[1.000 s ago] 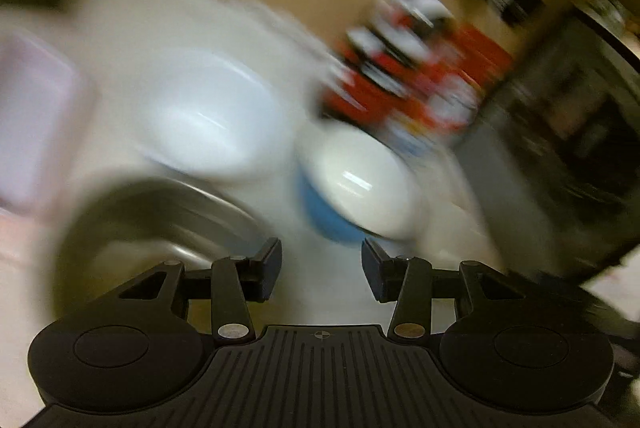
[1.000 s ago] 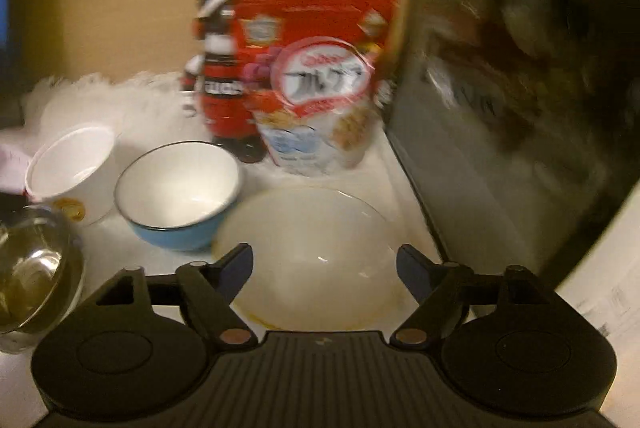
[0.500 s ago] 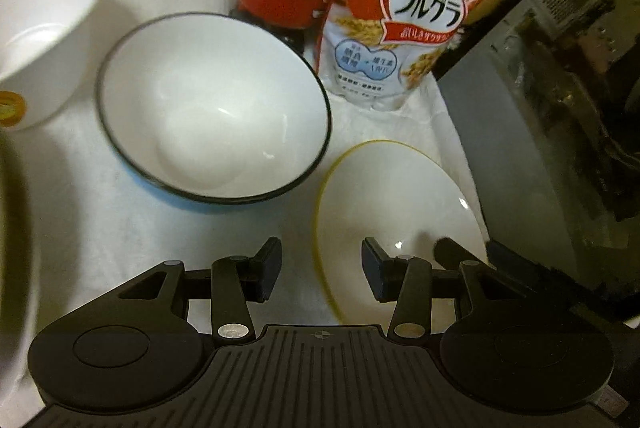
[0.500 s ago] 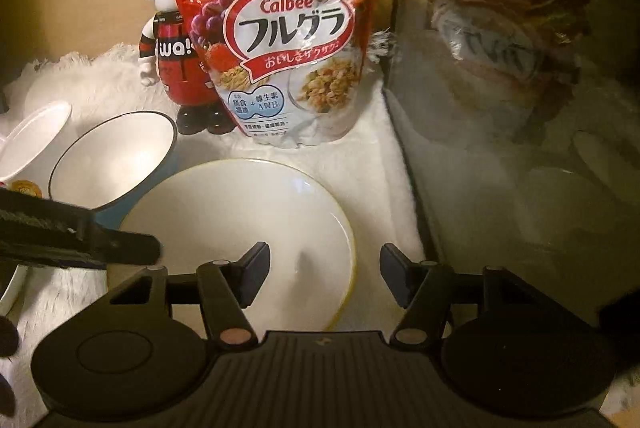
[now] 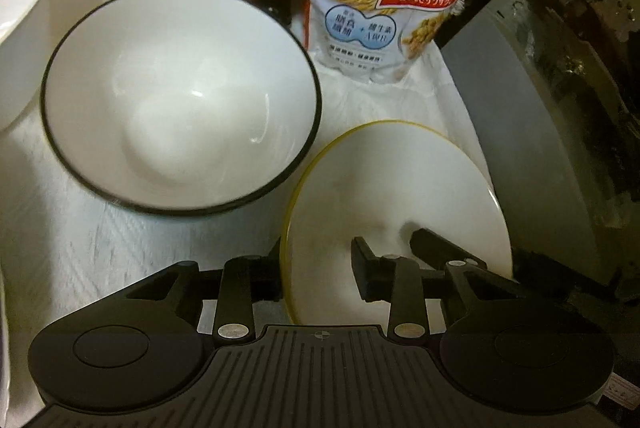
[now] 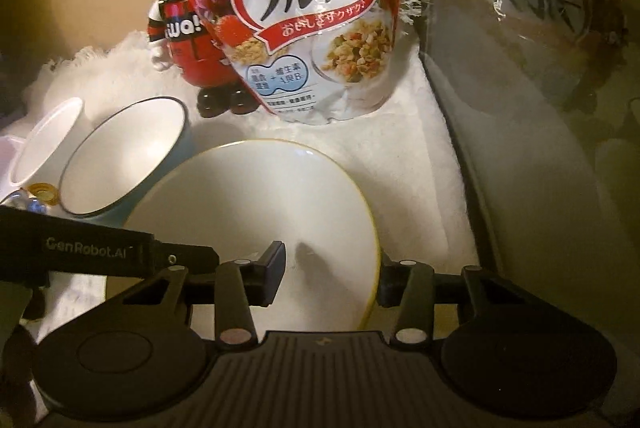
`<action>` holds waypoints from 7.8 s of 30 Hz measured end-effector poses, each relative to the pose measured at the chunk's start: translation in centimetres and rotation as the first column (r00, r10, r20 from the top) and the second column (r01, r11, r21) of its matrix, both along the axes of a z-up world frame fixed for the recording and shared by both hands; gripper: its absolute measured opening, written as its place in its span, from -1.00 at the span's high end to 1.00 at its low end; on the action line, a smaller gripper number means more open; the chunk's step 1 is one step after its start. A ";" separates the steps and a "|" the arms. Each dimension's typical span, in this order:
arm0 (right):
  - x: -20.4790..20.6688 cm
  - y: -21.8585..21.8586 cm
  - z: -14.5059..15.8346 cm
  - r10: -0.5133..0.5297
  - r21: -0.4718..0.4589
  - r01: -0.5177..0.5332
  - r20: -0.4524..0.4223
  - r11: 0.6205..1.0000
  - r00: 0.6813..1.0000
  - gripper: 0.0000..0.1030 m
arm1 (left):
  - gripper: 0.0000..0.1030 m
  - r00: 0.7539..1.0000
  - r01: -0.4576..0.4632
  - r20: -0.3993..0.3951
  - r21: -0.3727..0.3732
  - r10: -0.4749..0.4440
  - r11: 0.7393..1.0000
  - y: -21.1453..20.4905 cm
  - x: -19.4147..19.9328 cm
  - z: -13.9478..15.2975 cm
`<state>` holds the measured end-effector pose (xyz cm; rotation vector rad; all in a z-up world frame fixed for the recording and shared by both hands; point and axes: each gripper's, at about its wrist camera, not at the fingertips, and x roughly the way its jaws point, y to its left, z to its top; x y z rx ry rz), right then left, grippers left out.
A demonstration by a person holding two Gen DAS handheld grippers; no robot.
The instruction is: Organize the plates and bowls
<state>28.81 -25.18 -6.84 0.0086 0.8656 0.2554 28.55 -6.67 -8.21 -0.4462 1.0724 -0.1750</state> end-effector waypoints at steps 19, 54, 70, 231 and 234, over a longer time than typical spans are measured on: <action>-6.1 6.6 -0.3 0.128 0.036 -0.125 -0.089 0.992 0.988 0.17 | 0.20 0.998 0.019 -0.059 0.028 -0.018 0.999 6.1 -8.9 0.7; -6.1 7.6 1.4 0.156 -0.092 -0.160 -0.055 0.983 0.986 -0.08 | 0.62 0.994 0.107 0.005 0.171 -0.110 0.979 6.1 -9.7 2.0; -0.1 4.0 9.2 0.168 0.091 -0.169 0.010 0.981 0.986 -0.67 | 0.54 0.992 -0.078 0.105 0.057 0.072 0.995 12.0 -3.1 8.8; -3.4 4.8 -1.0 0.110 0.189 -0.038 -0.385 0.981 0.917 -0.06 | 0.27 0.982 0.131 -0.153 0.144 -0.109 0.981 4.6 -6.1 1.8; -3.4 5.3 -0.9 0.148 0.213 -0.070 -0.377 0.975 0.914 0.01 | 0.26 0.979 0.146 -0.164 0.155 -0.120 0.977 4.3 -5.7 1.4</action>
